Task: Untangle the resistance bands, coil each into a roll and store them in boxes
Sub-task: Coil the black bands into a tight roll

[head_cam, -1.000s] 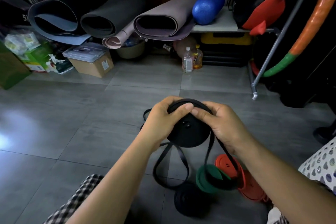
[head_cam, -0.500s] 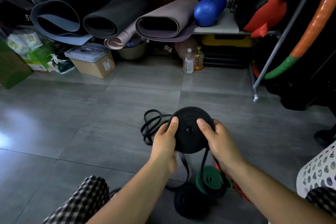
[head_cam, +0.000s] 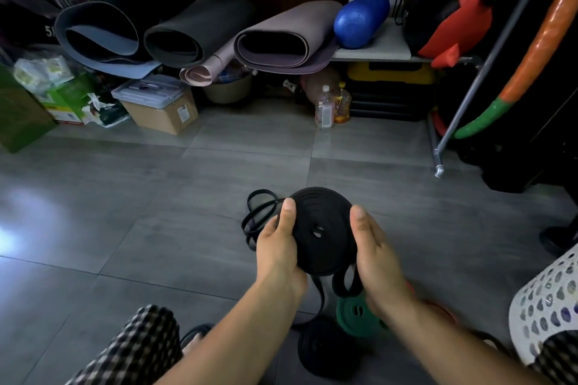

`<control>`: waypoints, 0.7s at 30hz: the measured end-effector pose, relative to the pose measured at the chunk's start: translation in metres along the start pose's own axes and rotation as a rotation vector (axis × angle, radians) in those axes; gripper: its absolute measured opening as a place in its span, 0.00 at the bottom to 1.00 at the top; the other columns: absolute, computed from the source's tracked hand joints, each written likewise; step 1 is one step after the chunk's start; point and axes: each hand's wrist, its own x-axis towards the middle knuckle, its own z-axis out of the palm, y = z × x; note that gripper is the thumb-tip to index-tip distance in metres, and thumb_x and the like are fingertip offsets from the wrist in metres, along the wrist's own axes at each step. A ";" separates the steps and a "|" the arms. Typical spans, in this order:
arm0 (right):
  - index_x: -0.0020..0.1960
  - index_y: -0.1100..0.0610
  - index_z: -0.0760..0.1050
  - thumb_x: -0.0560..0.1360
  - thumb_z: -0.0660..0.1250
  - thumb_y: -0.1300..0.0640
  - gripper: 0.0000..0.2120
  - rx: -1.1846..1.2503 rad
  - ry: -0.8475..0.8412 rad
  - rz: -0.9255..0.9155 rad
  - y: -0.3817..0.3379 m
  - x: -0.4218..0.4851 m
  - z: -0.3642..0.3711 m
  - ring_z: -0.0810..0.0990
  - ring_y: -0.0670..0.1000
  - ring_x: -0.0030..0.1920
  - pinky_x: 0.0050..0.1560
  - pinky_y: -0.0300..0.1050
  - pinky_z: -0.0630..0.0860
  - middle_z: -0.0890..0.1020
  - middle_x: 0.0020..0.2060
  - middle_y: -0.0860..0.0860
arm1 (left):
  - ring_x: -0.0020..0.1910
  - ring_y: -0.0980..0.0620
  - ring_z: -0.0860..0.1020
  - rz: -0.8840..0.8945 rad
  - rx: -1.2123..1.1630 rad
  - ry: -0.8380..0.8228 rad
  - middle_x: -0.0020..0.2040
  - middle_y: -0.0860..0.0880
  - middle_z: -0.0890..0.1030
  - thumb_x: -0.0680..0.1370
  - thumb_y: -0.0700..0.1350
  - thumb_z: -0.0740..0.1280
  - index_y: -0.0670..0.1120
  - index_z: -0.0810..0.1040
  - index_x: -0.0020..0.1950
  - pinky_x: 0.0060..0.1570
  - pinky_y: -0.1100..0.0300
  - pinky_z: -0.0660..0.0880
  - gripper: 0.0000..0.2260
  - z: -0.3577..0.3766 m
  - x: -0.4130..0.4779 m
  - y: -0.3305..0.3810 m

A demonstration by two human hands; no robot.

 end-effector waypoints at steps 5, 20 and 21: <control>0.47 0.57 0.78 0.70 0.59 0.41 0.21 -0.183 -0.050 -0.012 -0.003 0.018 -0.012 0.81 0.50 0.48 0.53 0.46 0.77 0.84 0.44 0.53 | 0.49 0.46 0.81 -0.051 0.105 -0.086 0.50 0.43 0.83 0.77 0.49 0.64 0.43 0.77 0.54 0.49 0.52 0.78 0.12 -0.010 0.005 0.003; 0.48 0.55 0.69 0.78 0.57 0.54 0.05 -0.159 0.041 0.117 0.041 0.001 -0.010 0.73 0.45 0.46 0.51 0.40 0.68 0.75 0.43 0.46 | 0.44 0.46 0.79 0.057 0.199 0.160 0.45 0.44 0.81 0.74 0.47 0.69 0.42 0.77 0.51 0.44 0.53 0.78 0.10 -0.027 0.026 -0.030; 0.49 0.56 0.67 0.79 0.56 0.56 0.05 -0.166 0.091 0.165 0.055 -0.001 -0.009 0.73 0.46 0.45 0.50 0.41 0.65 0.74 0.41 0.46 | 0.44 0.46 0.78 0.017 0.192 0.227 0.45 0.45 0.80 0.74 0.48 0.69 0.42 0.77 0.51 0.45 0.53 0.78 0.11 -0.033 0.029 -0.049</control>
